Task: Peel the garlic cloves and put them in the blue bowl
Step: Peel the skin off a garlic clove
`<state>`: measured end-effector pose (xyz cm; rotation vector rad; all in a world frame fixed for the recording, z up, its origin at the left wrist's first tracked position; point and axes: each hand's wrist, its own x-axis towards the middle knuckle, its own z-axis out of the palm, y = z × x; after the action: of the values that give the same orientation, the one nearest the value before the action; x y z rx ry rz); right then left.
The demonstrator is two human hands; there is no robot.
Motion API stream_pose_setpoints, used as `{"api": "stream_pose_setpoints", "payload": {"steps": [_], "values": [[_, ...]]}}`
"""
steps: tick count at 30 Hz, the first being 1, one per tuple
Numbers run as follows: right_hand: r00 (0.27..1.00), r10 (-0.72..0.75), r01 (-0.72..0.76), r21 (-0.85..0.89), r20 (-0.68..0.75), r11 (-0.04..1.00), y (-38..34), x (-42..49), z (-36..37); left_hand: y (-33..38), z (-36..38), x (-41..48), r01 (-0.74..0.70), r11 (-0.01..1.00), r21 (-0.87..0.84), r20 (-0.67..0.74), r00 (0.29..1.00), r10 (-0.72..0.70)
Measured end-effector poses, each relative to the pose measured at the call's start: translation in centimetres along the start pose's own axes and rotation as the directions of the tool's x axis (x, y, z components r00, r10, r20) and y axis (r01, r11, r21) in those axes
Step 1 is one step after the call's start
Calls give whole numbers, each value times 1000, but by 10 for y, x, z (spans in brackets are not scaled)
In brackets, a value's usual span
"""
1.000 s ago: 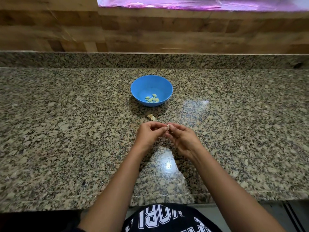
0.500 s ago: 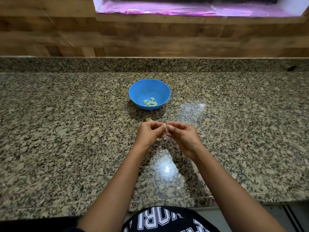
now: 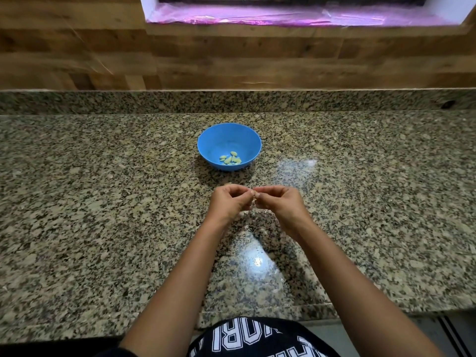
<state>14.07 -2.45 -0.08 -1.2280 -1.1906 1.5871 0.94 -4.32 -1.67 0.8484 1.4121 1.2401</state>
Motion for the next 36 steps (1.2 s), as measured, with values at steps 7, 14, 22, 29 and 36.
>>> {"api": "stream_pose_setpoints", "payload": {"steps": [7, 14, 22, 29, 36], "values": [[998, 25, -23, 38, -56, 999, 1, 1, 1, -3, 4, 1, -29, 997, 73, -11, 999, 30], [996, 71, -61, 180, -49, 982, 3, 0, -3, 0, 4, 4, 8, 997, 77, 21, 1000, -9], [999, 6, -3, 68, -47, 998, -2, -3, -3, 5, 5, 2, 25, 999, 30, 40, 999, -26], [995, -28, 37, 88, -99, 995, 1, -6, 5, 8, 13, -2, -57, 969, 239, -31, 997, 66], [988, 143, -87, 549, -59, 832, -2, -5, -9, 2, 2, -2, -66, 891, 450, -41, 995, 94]]}}
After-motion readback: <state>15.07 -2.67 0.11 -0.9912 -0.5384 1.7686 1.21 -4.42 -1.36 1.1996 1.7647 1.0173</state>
